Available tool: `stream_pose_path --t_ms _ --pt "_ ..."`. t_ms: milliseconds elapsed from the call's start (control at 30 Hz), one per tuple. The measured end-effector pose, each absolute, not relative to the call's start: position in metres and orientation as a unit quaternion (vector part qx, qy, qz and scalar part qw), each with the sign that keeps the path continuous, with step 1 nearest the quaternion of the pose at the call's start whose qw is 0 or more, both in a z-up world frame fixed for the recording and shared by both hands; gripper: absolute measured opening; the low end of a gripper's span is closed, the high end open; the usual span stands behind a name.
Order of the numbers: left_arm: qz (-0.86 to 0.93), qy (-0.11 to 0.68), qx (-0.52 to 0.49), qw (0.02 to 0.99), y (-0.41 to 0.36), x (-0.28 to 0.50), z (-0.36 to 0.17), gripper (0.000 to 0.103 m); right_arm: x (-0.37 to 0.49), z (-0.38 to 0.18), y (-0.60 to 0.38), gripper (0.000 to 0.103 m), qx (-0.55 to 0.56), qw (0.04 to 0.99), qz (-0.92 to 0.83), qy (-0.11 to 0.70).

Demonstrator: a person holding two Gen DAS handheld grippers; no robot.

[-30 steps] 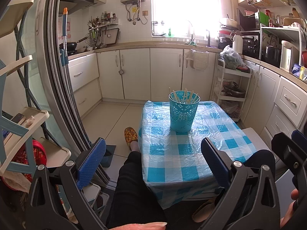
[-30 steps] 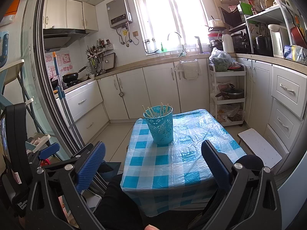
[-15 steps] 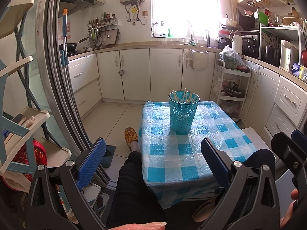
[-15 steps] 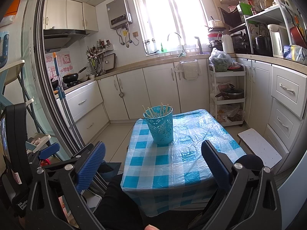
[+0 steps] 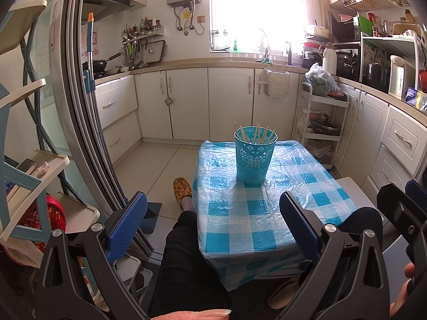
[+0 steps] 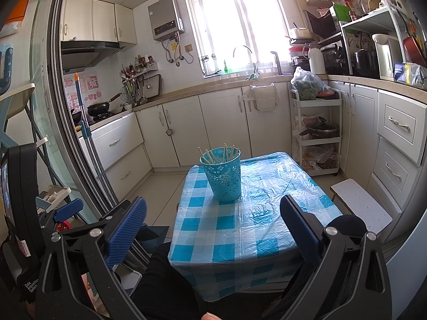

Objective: Organize utensils

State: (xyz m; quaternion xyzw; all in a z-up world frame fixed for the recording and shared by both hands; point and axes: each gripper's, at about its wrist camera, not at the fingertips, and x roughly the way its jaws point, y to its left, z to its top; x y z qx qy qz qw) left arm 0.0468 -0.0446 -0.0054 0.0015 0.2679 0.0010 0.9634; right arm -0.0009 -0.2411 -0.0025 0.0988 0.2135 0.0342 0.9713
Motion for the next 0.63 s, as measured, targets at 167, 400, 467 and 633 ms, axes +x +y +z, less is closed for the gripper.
stream_pose_path --t_ms 167,400,467,633 --pt "0.013 0.241 -0.002 0.971 -0.042 0.036 0.000 0.095 -0.001 -0.002 -0.242 0.096 0.100 0.971 0.034 0.214" --pt "0.000 0.262 0.005 0.965 -0.045 0.045 -0.003 0.095 0.003 -0.001 -0.248 0.096 0.104 0.969 0.035 0.220" --pt "-0.001 0.266 0.006 0.964 -0.045 0.047 -0.006 0.095 0.005 -0.002 -0.251 0.096 0.107 0.969 0.034 0.222" --pt "-0.001 0.278 0.007 0.960 -0.045 0.056 -0.013 0.095 0.024 -0.015 -0.259 0.096 0.108 0.967 0.024 0.228"
